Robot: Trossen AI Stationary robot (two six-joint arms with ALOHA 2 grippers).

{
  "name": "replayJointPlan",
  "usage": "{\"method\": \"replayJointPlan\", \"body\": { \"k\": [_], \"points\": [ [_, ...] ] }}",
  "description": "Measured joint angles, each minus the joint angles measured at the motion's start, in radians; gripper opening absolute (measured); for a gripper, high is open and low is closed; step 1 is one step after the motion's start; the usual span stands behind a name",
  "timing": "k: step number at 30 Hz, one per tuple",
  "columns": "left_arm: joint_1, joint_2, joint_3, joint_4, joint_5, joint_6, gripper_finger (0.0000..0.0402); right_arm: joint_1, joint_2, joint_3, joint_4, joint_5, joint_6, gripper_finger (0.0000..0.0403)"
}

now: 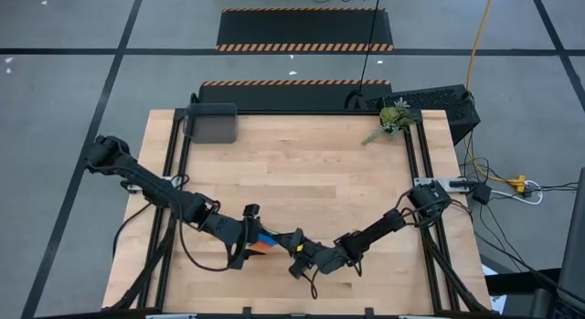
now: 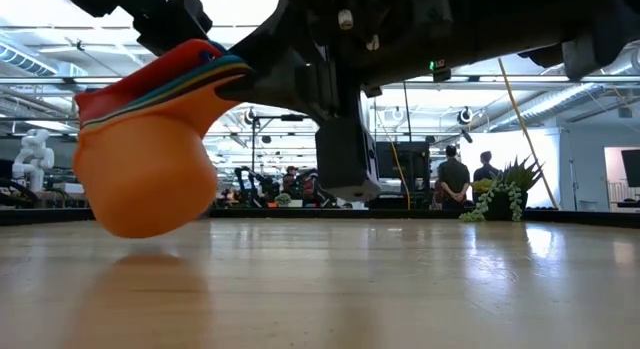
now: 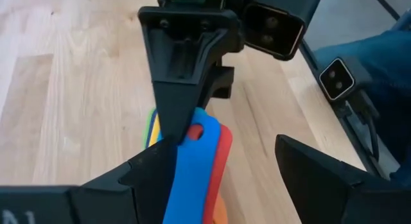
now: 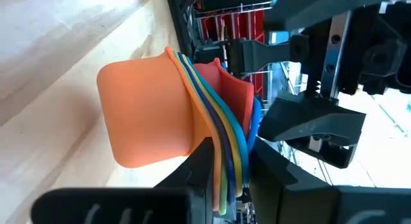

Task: Nest measuring cups in basket
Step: Put the stacked measuring cups into the black bin

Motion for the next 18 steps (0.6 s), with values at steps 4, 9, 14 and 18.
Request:
{"method": "replayJointPlan", "body": {
  "k": [4,9,14,18],
  "points": [
    [-0.002,0.000,0.000,-0.022,-0.004,0.000,0.0266,0.000,0.000,0.000,-0.009,-0.002,0.009,0.0051],
    [-0.003,-0.019,0.000,-0.098,-0.049,-0.008,0.0266,0.001,0.000,-0.001,-0.032,-0.004,0.021,0.0051],
    [0.000,-0.016,-0.001,-0.170,-0.049,-0.019,0.0266,0.001,0.000,-0.001,-0.046,-0.003,0.030,0.0052],
    [-0.008,-0.016,0.000,-0.158,-0.032,-0.029,0.0266,0.002,0.000,-0.001,-0.054,-0.003,0.023,0.0052]
  ]
}}
